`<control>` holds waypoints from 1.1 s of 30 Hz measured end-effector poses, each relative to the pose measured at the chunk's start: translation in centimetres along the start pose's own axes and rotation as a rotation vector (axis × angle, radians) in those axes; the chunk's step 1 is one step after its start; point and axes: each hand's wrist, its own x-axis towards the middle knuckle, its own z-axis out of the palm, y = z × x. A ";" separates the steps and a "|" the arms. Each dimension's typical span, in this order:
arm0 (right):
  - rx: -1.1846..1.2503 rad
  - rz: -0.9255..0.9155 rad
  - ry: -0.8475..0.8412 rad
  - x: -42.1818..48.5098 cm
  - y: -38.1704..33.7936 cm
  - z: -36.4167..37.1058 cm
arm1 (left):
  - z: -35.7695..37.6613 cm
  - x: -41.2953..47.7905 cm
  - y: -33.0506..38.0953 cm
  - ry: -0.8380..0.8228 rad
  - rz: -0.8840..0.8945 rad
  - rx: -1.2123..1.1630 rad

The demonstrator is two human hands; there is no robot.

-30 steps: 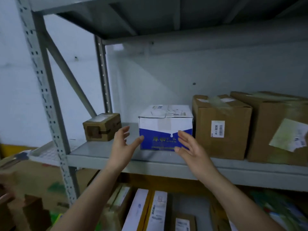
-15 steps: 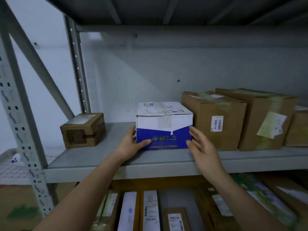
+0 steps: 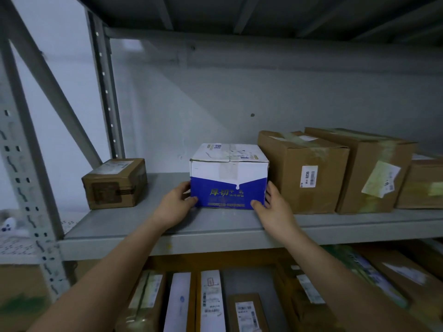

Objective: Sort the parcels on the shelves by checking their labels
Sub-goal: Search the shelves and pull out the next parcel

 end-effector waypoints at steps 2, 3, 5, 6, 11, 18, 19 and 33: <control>0.057 0.037 0.003 -0.4 -0.3 0.1 | 0.4 -1.1 0.8 0.000 -0.018 -0.136; 0.064 0.038 0.000 -0.9 -0.3 0.0 | 0.5 -1.9 1.2 0.021 -0.036 -0.180; 0.084 0.056 -0.013 -2.1 -0.2 -0.6 | 0.3 -4.2 1.6 0.074 -0.069 -0.216; 0.071 0.066 0.003 -2.8 -0.4 -1.0 | 0.0 -5.3 1.9 0.113 -0.069 -0.204; 0.071 0.112 0.083 -1.7 -4.5 -2.5 | -1.9 -6.5 6.3 0.256 -0.080 -0.213; 0.421 0.283 -0.114 -4.3 -5.7 -2.9 | 0.1 -11.6 9.1 0.236 -0.210 -0.379; 0.442 0.263 -0.119 -5.7 -5.4 -3.4 | 0.4 -13.5 9.0 0.245 -0.201 -0.399; 0.504 0.095 -0.188 -30.3 4.1 -13.2 | 18.6 -39.6 8.9 0.408 -0.029 -0.426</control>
